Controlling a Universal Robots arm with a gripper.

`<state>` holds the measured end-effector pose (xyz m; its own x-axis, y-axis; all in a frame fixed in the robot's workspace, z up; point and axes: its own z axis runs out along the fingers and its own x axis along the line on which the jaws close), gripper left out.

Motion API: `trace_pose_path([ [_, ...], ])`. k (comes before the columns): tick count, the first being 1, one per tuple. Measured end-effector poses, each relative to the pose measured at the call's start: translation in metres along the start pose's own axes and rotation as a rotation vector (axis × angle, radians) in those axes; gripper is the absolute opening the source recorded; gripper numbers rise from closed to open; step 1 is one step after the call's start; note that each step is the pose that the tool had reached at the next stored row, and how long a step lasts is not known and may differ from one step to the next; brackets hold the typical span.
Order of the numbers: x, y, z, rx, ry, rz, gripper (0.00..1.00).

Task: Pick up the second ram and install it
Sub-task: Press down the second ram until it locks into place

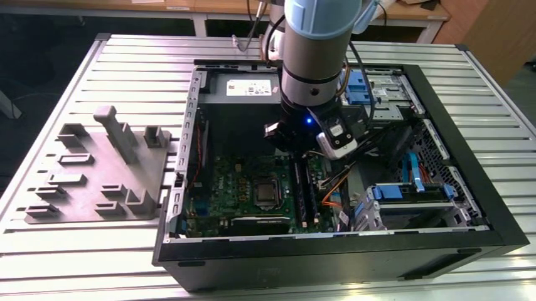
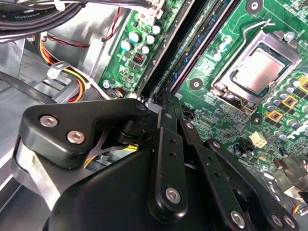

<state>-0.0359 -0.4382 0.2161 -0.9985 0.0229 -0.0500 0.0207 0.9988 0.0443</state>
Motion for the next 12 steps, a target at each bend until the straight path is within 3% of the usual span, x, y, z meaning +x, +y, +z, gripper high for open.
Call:
trace_pose_path([
  [5, -0.0002, 0.0002, -0.0017, -0.0017, -0.0008, 0.0, 0.1],
  [12, -0.001, 0.0009, -0.0191, -0.0006, -0.0003, 0.0, 0.1],
])
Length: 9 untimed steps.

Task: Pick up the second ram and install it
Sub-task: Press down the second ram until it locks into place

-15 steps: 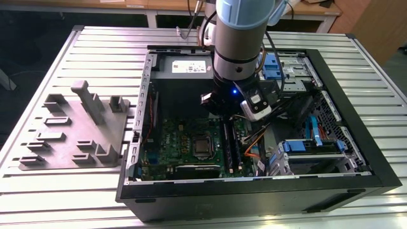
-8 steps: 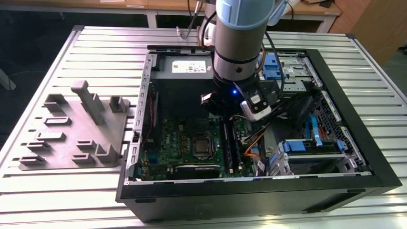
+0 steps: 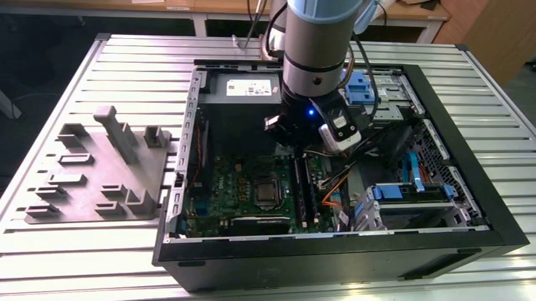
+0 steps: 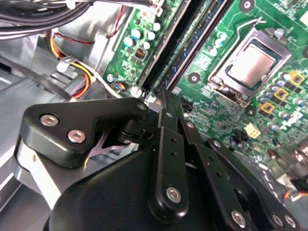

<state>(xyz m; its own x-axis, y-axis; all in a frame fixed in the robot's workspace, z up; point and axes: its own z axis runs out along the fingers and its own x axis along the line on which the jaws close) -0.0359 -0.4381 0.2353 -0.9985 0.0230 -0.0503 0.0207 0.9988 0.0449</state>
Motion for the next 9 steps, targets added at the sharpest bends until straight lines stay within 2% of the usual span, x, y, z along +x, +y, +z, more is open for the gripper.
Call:
trace_pose_path([
  [5, 0.0, -0.0001, -0.0012, 0.0003, 0.0001, 0.0, 0.1],
  [9, -0.0002, -0.0067, -0.0015, 0.0002, 0.0001, 0.0, 0.1],
])
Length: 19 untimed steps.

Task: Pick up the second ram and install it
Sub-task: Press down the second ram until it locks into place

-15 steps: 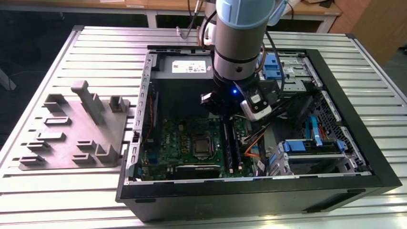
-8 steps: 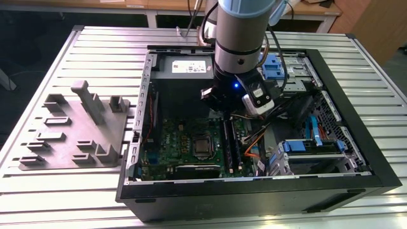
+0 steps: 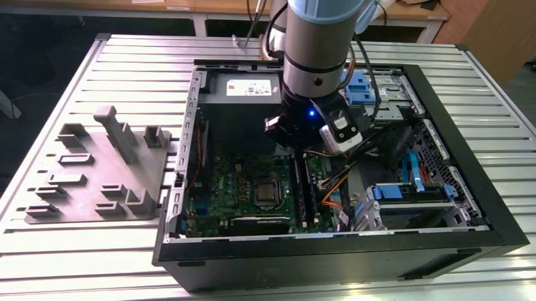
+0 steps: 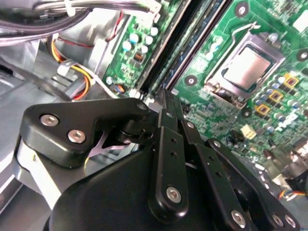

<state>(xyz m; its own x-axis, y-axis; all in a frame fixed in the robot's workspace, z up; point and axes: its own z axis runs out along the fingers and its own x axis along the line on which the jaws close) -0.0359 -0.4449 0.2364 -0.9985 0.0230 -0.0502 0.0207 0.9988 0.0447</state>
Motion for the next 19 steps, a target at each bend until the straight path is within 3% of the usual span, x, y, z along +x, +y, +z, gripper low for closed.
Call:
trace_pose_path([
  [7, -0.0005, -0.021, -0.0009, 0.0, 0.0, 0.0, 0.1],
  [19, -0.0015, -0.065, -0.0025, 0.0, 0.0, 0.0, 0.1],
])
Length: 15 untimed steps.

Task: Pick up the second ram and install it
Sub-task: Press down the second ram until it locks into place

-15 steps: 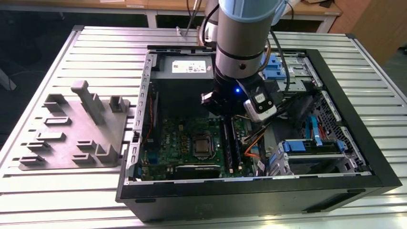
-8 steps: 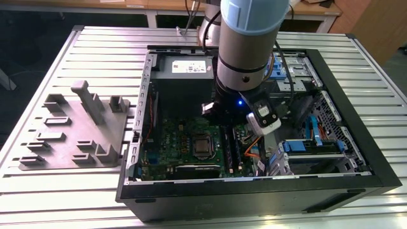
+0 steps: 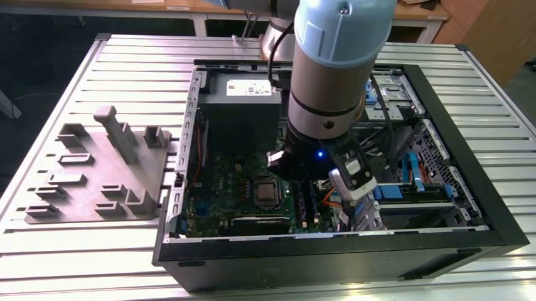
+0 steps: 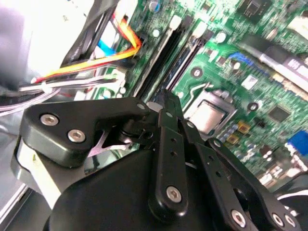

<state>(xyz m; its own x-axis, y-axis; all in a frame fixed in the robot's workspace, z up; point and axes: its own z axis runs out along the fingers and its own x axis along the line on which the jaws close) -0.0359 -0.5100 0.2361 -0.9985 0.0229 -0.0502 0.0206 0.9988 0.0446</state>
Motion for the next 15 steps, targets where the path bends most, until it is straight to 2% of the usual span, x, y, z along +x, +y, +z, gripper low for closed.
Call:
trace_pose_path([
  [5, -0.0001, -0.0062, 0.0001, 0.0001, 0.0, 0.0, 0.1],
  [10, 0.0, -0.0073, 0.0032, 0.005, -0.0001, 0.0, 0.1],
  [15, 0.0003, -0.0075, 0.0086, 0.0053, -0.0001, 0.0, 0.1],
])
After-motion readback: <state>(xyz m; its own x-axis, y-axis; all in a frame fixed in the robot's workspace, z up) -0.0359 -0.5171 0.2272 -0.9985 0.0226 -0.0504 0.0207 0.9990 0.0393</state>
